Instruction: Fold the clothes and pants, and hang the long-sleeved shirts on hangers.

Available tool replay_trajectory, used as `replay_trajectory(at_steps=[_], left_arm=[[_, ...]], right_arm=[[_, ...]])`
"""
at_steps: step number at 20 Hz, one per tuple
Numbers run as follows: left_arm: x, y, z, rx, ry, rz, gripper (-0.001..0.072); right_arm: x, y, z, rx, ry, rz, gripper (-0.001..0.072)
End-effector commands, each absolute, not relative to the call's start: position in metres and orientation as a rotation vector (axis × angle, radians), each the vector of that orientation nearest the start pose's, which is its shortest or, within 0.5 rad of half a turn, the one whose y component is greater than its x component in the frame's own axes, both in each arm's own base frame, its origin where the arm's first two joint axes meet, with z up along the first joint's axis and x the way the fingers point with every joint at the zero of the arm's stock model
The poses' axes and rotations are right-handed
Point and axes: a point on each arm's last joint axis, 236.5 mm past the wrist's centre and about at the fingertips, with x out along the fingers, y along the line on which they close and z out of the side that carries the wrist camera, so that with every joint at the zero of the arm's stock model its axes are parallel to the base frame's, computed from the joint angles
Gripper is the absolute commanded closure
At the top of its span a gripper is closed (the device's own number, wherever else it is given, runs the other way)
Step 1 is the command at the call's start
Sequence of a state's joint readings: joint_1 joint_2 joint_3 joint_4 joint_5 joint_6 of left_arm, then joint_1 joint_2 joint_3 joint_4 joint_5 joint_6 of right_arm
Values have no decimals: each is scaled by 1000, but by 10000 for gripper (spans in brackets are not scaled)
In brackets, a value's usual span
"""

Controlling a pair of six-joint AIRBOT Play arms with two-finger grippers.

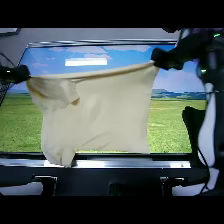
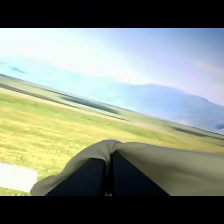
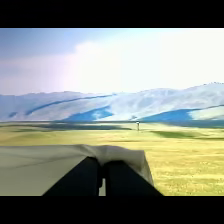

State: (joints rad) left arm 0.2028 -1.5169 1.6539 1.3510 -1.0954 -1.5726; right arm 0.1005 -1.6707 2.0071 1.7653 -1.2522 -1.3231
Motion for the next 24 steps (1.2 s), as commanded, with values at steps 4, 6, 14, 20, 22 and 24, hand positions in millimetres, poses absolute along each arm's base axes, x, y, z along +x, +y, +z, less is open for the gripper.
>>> replay_trajectory(at_steps=[4, 6, 14, 20, 22, 24], left_arm=[[578, 53, -12, -293, 938, 52, 692], [574, 53, -14, -223, 958, 12, 692], [484, 36, -45, -230, 1364, -65, 692], [469, 40, -56, -209, 1440, -42, 692], [468, 41, -63, -209, 1456, -41, 692], [467, 40, -71, -214, 1473, -41, 687]], right_arm=[[597, 101, 24, 350, 1014, 79, 687], [591, 101, 17, 346, 1050, 77, 687], [518, 99, -16, 295, 1390, 58, 686], [491, 112, -57, 260, 1560, 63, 686], [484, 117, -68, 245, 1602, 67, 686], [477, 124, -76, 229, 1634, 73, 685]])
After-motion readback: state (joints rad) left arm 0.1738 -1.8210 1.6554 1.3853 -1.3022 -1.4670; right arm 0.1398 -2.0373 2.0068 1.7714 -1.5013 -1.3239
